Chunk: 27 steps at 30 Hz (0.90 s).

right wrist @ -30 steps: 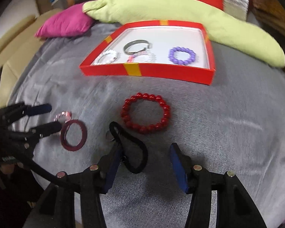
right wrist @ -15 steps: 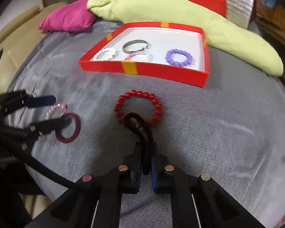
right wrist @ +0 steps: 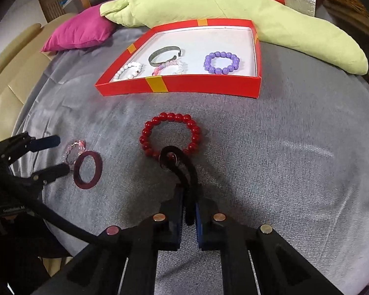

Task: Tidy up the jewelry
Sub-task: 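Grasp the pink bead bracelet with the left gripper while the right holds the black hair tie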

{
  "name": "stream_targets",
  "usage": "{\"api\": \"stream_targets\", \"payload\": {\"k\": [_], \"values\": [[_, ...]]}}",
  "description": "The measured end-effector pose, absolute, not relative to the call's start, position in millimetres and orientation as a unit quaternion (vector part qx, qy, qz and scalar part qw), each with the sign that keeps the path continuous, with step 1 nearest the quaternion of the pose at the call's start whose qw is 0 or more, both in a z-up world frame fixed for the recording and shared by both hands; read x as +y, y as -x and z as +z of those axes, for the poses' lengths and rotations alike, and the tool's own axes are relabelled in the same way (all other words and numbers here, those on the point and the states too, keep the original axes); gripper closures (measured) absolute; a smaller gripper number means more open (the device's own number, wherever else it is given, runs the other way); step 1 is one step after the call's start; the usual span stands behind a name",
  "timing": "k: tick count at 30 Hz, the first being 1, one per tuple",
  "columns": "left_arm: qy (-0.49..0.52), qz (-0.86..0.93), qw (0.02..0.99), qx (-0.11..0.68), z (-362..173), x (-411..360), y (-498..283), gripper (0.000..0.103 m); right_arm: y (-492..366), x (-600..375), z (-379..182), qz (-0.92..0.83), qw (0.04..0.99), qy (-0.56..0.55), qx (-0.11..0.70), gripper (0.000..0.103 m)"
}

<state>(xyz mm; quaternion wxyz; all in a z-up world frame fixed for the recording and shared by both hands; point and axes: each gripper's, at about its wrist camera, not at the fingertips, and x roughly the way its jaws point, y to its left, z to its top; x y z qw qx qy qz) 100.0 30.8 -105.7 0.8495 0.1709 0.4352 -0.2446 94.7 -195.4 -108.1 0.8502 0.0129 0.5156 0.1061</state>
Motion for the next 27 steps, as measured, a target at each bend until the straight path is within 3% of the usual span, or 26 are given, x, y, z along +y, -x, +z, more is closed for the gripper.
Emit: {"api": "stream_targets", "payload": {"k": [9, 10, 11, 14, 16, 27], "values": [[-0.171, -0.236, 0.851, 0.437, -113, 22, -111, 0.036, -98, -196, -108, 0.101, 0.851, -0.022, 0.514, 0.094], [-0.168, -0.236, 0.853, 0.434, -113, 23, -112, 0.041, -98, -196, -107, 0.103, 0.852, -0.025, 0.513, 0.094], [-0.169, -0.237, 0.854, 0.430, -112, 22, -113, 0.054, -96, -198, -105, 0.105, 0.852, -0.027, 0.512, 0.094], [-0.176, -0.231, 0.861, 0.418, -109, 24, -112, 0.079, -94, -203, -99, 0.115, 0.854, -0.044, 0.505, 0.094], [-0.166, -0.230, 0.863, 0.418, -107, 27, -115, 0.088, -92, -205, -94, 0.118, 0.859, -0.053, 0.496, 0.094], [-0.121, -0.234, 0.884, 0.386, -83, 38, -118, 0.088, -89, -219, -61, 0.123, 0.888, -0.121, 0.427, 0.094]]}}
